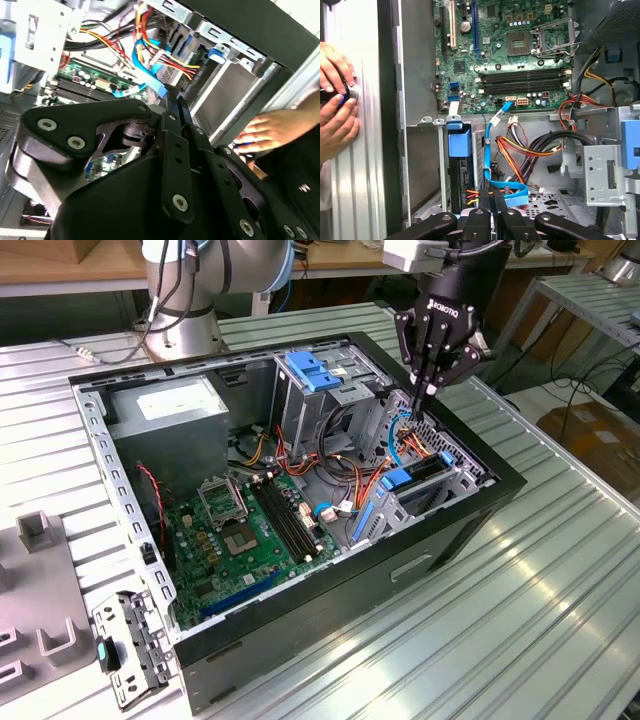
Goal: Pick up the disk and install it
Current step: 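Insert the second disk wire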
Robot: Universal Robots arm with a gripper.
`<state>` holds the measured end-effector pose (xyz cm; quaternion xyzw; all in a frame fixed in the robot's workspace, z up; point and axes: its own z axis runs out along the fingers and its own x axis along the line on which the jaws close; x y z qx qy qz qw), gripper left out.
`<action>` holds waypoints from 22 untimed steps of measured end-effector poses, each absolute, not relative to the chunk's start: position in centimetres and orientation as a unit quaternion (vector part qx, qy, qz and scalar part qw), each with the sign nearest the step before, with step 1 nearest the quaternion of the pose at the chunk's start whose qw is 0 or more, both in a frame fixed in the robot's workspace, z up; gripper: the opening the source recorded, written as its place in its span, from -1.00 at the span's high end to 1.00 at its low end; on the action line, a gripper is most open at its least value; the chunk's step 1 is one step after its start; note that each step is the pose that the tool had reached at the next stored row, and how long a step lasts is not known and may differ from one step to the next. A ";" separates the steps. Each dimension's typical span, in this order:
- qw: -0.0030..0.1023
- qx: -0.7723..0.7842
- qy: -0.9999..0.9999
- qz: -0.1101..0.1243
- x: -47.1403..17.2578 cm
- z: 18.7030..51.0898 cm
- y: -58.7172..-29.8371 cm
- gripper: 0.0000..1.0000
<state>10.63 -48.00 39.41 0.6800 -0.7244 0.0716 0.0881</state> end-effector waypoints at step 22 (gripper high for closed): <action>0.112 0.678 -0.721 0.083 10.8 39.3 -47.0 0.49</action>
